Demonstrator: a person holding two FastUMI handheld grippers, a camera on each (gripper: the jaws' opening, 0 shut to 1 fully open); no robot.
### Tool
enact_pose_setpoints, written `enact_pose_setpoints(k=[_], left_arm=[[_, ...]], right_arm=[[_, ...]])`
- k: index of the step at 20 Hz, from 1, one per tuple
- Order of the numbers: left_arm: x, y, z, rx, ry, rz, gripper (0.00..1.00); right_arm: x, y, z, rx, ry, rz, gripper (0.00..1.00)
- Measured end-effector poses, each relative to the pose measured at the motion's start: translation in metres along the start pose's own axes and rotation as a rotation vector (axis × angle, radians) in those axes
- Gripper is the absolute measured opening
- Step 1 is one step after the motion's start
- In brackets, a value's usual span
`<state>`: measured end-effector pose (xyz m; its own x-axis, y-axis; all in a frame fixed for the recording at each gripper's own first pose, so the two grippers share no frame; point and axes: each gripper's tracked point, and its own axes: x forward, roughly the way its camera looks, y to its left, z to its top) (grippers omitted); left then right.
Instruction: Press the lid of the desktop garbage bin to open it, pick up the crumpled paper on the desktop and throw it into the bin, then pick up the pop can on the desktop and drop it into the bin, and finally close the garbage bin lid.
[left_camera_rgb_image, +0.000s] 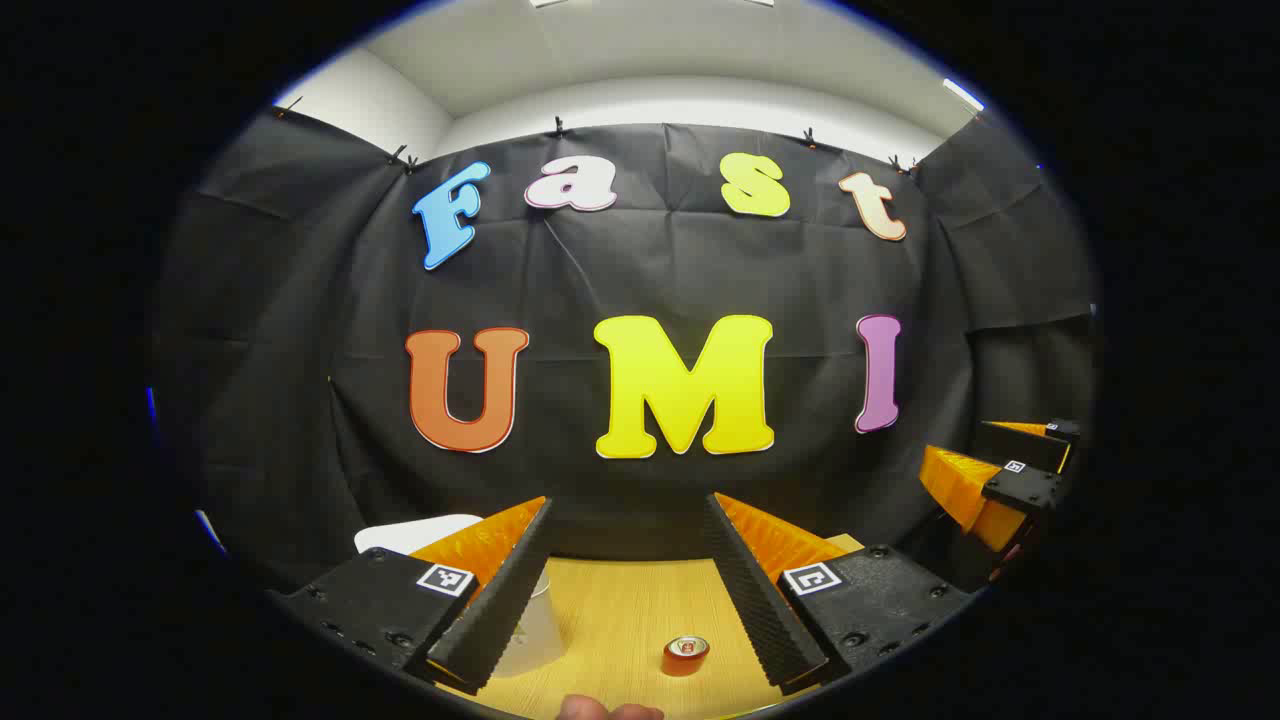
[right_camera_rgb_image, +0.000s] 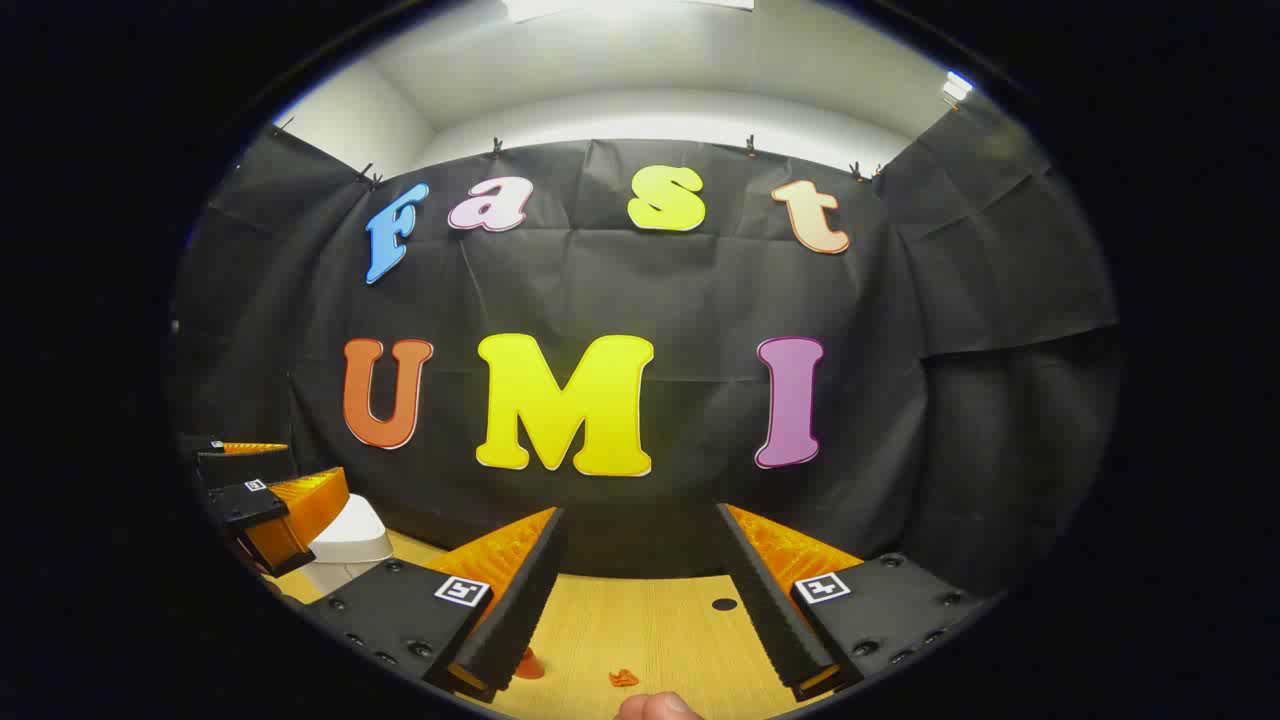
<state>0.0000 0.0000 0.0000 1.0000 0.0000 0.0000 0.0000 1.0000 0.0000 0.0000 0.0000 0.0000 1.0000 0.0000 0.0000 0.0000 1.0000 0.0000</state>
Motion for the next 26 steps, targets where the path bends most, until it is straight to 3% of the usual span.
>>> enact_pose_setpoints(k=[26], left_arm=[[0.000,-0.002,-0.001,0.001,-0.018,0.052,0.96]], right_arm=[[0.001,-0.022,-0.001,0.039,-0.008,-0.015,0.94]])
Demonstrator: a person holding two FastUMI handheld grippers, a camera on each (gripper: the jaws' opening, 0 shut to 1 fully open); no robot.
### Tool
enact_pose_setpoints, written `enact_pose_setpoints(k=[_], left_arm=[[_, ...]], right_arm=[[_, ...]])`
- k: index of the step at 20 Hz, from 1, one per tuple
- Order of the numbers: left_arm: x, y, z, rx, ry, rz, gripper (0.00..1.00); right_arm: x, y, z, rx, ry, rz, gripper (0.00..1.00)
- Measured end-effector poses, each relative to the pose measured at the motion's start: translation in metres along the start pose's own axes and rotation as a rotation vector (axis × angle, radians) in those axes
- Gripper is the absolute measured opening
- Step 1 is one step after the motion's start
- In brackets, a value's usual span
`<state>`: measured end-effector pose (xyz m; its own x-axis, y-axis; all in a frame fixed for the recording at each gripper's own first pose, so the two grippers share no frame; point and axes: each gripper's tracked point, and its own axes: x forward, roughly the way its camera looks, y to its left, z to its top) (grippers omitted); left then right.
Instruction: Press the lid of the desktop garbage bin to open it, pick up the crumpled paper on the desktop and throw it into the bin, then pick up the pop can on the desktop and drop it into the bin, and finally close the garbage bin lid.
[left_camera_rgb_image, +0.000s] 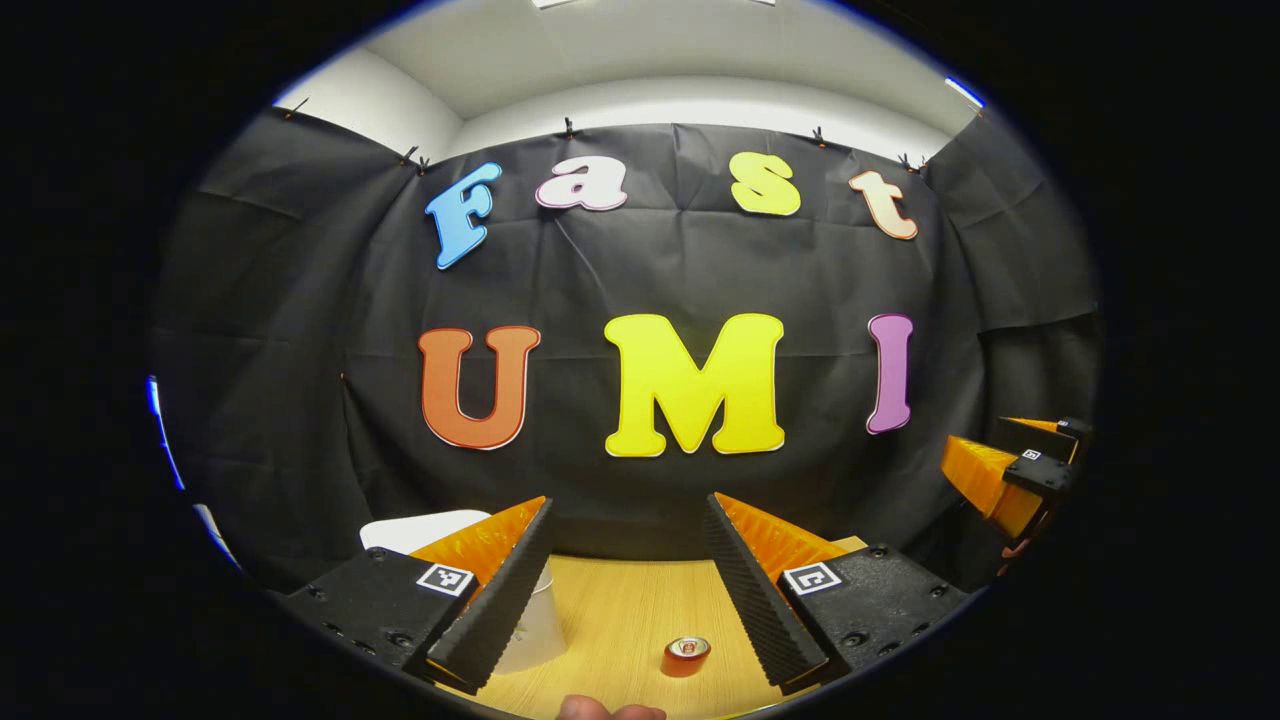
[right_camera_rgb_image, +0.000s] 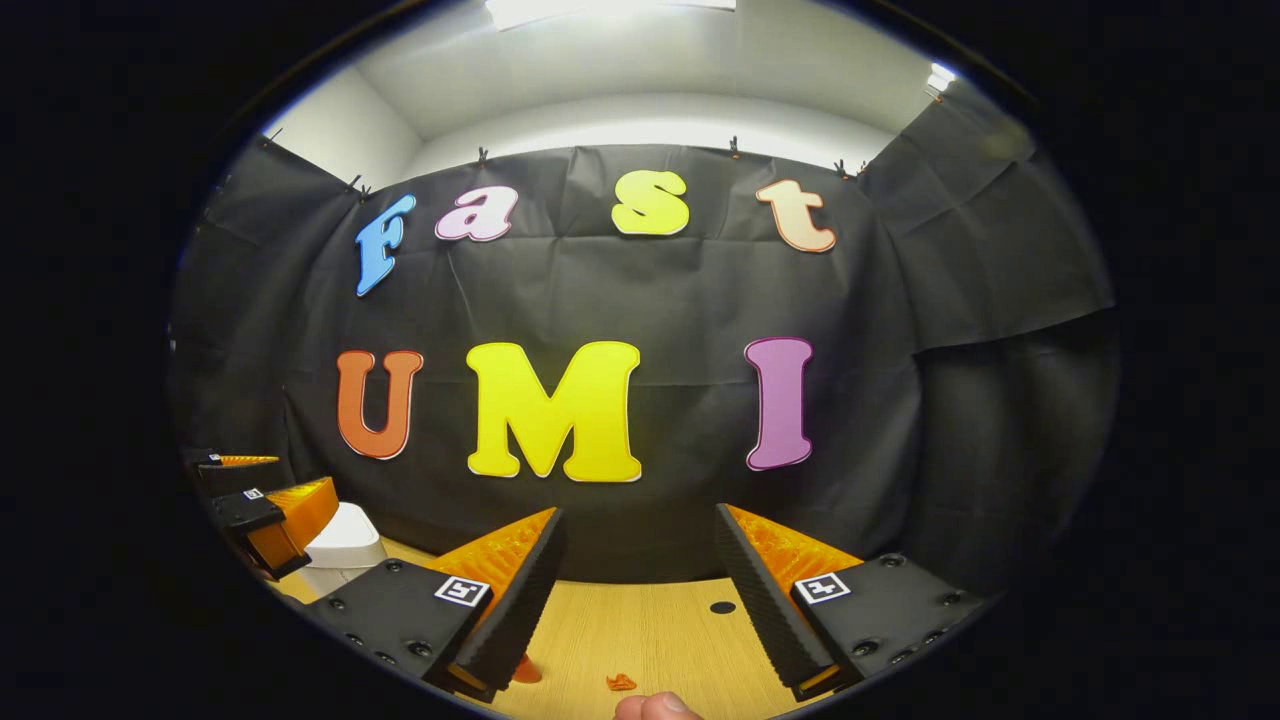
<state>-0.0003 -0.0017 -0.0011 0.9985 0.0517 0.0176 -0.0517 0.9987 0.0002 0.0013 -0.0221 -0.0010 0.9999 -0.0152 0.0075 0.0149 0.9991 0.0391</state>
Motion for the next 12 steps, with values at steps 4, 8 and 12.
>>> enact_pose_setpoints(k=[4,8,12], left_arm=[[0.005,0.018,0.000,0.017,-0.006,0.044,0.96],[0.013,0.046,-0.006,0.012,0.005,0.115,0.96],[0.020,0.073,-0.010,0.008,0.015,0.189,0.96]], right_arm=[[0.000,-0.006,-0.001,0.002,0.000,-0.010,0.94],[0.001,-0.013,-0.003,0.000,0.009,-0.019,0.94],[0.003,-0.018,-0.005,0.006,0.019,-0.024,0.94]])
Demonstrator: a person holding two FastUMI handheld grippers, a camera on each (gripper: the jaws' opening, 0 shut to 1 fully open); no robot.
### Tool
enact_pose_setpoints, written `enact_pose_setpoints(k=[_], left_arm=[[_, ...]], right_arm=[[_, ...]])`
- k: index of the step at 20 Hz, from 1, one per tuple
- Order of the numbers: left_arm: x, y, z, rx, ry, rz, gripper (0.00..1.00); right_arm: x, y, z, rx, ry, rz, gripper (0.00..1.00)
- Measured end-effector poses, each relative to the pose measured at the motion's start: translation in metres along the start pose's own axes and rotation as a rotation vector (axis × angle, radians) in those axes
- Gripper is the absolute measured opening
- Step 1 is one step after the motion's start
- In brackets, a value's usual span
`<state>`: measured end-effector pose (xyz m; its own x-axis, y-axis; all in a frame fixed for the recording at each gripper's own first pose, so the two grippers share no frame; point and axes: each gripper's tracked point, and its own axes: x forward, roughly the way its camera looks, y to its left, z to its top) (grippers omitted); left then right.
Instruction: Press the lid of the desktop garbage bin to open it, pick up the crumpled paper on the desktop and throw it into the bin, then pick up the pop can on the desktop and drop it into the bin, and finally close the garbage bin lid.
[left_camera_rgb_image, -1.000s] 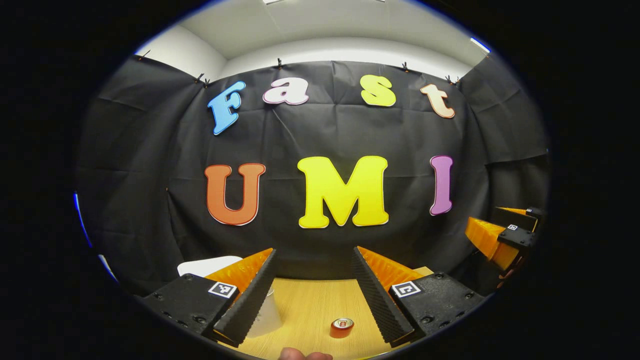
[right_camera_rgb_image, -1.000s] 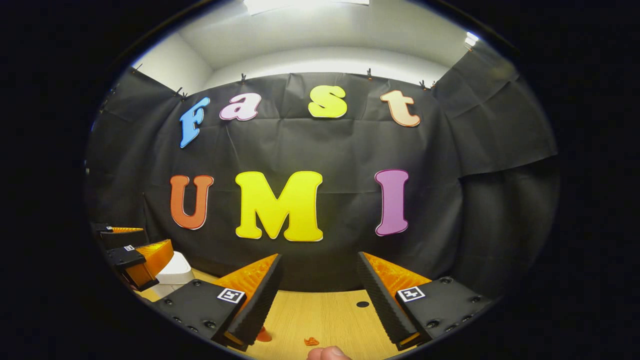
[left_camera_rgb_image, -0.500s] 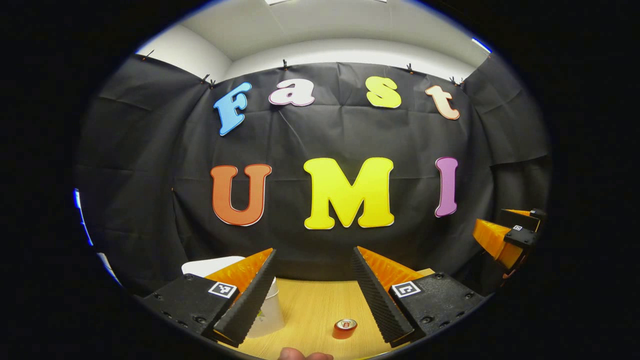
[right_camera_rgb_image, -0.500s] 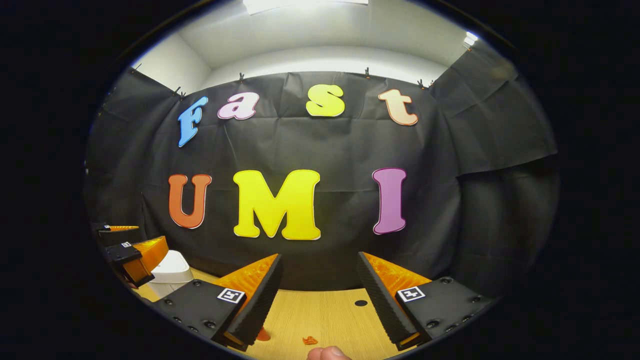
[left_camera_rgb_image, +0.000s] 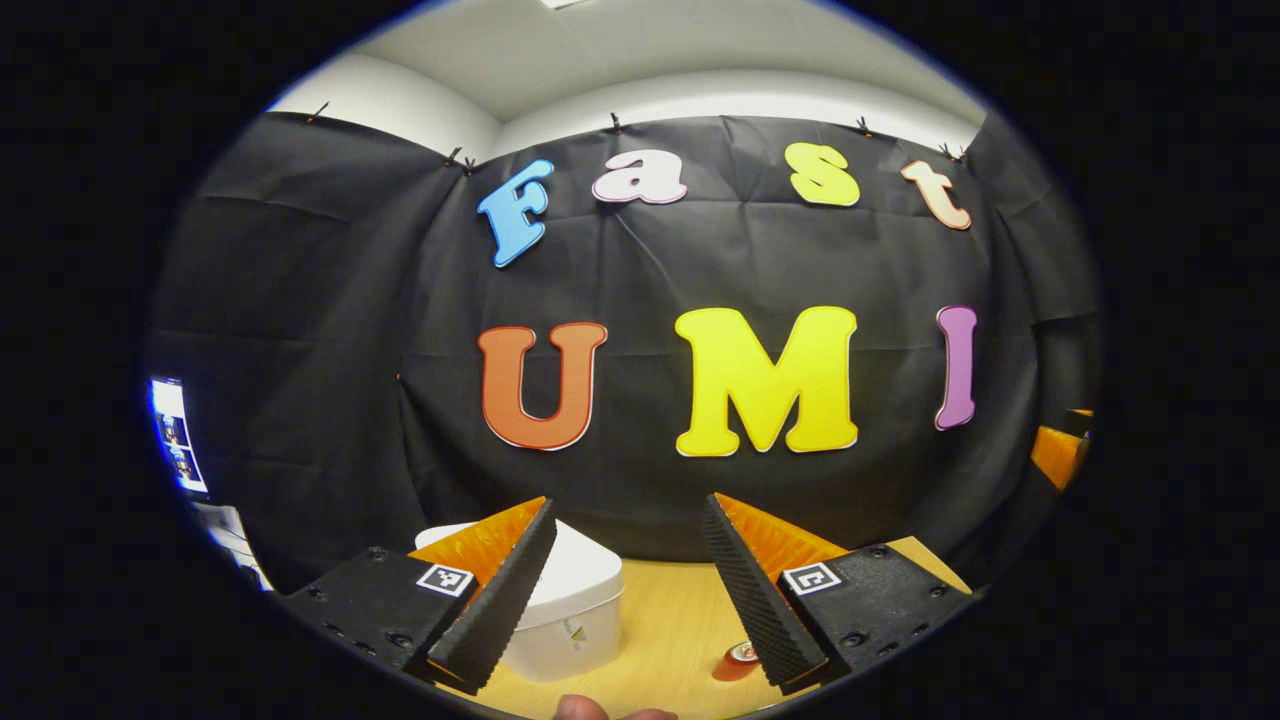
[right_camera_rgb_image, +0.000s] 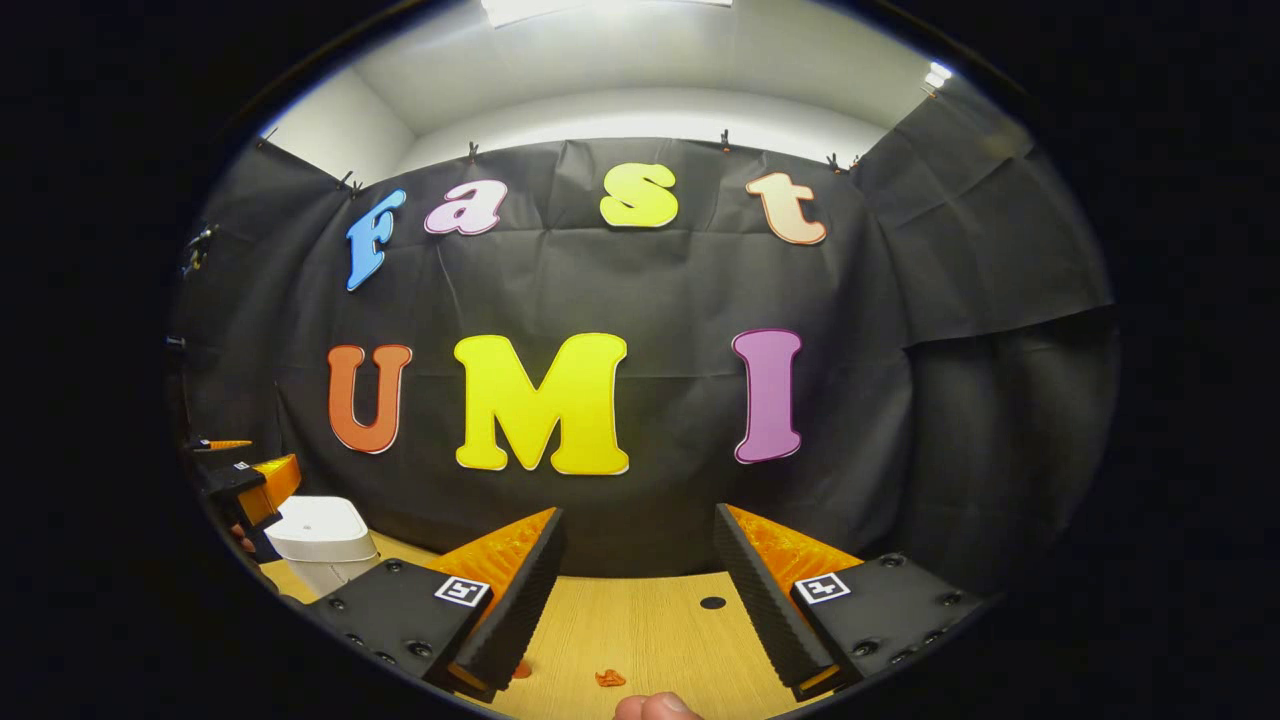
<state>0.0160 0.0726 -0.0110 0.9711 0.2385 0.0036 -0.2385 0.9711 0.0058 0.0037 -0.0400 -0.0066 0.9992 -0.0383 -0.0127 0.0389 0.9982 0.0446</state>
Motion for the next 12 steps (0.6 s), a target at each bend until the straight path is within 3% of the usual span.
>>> enact_pose_setpoints(k=[12], left_arm=[[0.040,0.053,-0.018,0.012,0.053,0.170,0.91]], right_arm=[[0.002,-0.020,-0.002,-0.023,0.011,-0.023,0.94]])
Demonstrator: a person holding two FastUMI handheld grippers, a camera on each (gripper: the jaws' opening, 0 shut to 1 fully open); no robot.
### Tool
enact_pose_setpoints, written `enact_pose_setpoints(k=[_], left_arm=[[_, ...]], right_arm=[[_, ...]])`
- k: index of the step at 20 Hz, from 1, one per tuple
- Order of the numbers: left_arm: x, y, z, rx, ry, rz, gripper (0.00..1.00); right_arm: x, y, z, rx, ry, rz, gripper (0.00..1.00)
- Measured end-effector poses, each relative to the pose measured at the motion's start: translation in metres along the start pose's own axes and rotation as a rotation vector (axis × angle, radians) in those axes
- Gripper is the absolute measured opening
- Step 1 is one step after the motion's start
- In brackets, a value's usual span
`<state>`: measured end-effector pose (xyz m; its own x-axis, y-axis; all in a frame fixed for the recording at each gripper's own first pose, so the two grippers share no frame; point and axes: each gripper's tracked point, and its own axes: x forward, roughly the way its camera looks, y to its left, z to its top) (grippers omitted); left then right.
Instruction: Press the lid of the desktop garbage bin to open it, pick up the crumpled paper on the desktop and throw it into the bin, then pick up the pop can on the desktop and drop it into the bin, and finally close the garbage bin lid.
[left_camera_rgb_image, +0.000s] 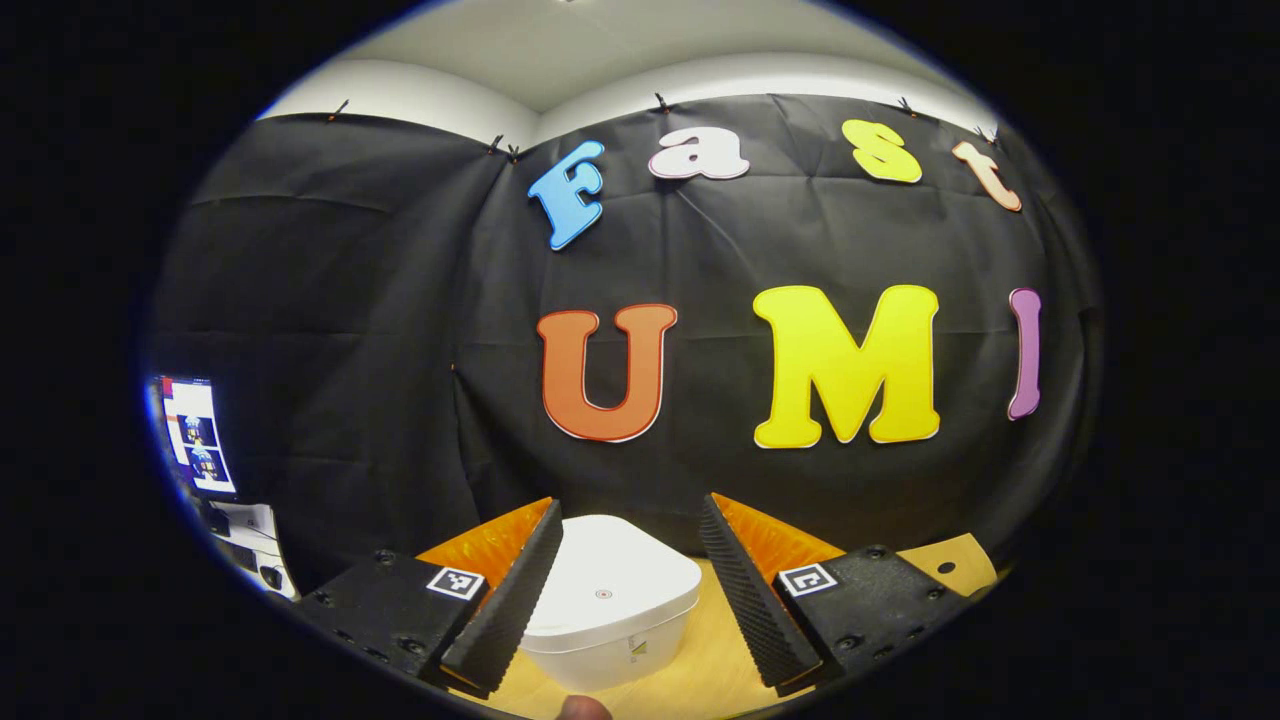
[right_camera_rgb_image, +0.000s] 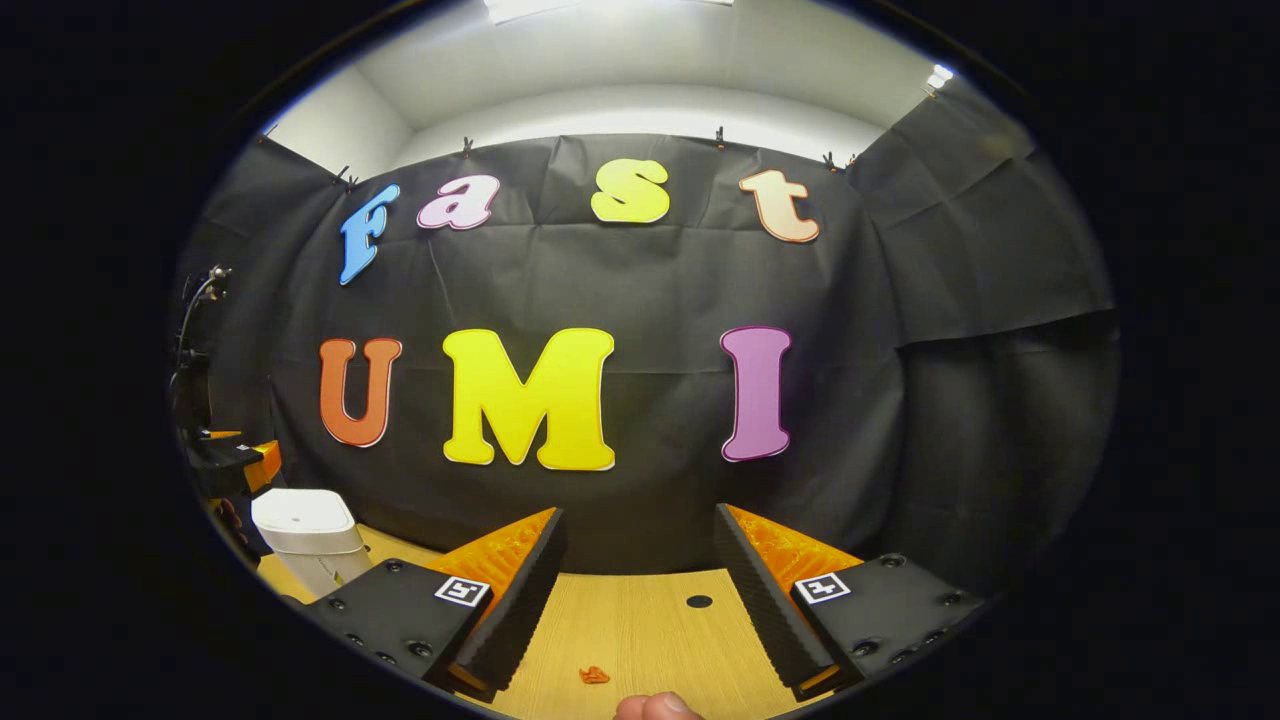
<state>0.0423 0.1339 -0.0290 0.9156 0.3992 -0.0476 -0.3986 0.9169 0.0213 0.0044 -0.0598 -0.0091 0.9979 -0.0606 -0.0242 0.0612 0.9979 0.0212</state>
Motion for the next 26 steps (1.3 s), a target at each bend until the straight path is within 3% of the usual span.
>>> enact_pose_setpoints(k=[6,8,9,20,23,26], left_arm=[[0.018,0.011,-0.027,0.005,0.080,0.069,0.84],[0.025,0.018,-0.034,0.013,0.096,0.096,0.76],[0.028,0.021,-0.038,0.017,0.104,0.110,0.67],[0.065,0.026,-0.103,0.008,0.289,0.154,0.37],[0.067,0.029,-0.116,-0.009,0.322,0.174,0.19],[0.066,0.032,-0.121,-0.023,0.323,0.191,0.12]], right_arm=[[-0.001,-0.001,-0.003,-0.030,0.008,0.000,0.94],[0.000,-0.001,-0.001,-0.047,-0.001,0.002,0.94],[-0.001,-0.002,0.000,-0.055,-0.007,0.003,0.94],[0.007,-0.008,-0.005,-0.092,0.006,-0.008,0.94],[0.010,-0.009,-0.007,-0.096,0.012,-0.011,0.94],[0.012,-0.010,-0.011,-0.095,0.018,-0.014,0.94]])
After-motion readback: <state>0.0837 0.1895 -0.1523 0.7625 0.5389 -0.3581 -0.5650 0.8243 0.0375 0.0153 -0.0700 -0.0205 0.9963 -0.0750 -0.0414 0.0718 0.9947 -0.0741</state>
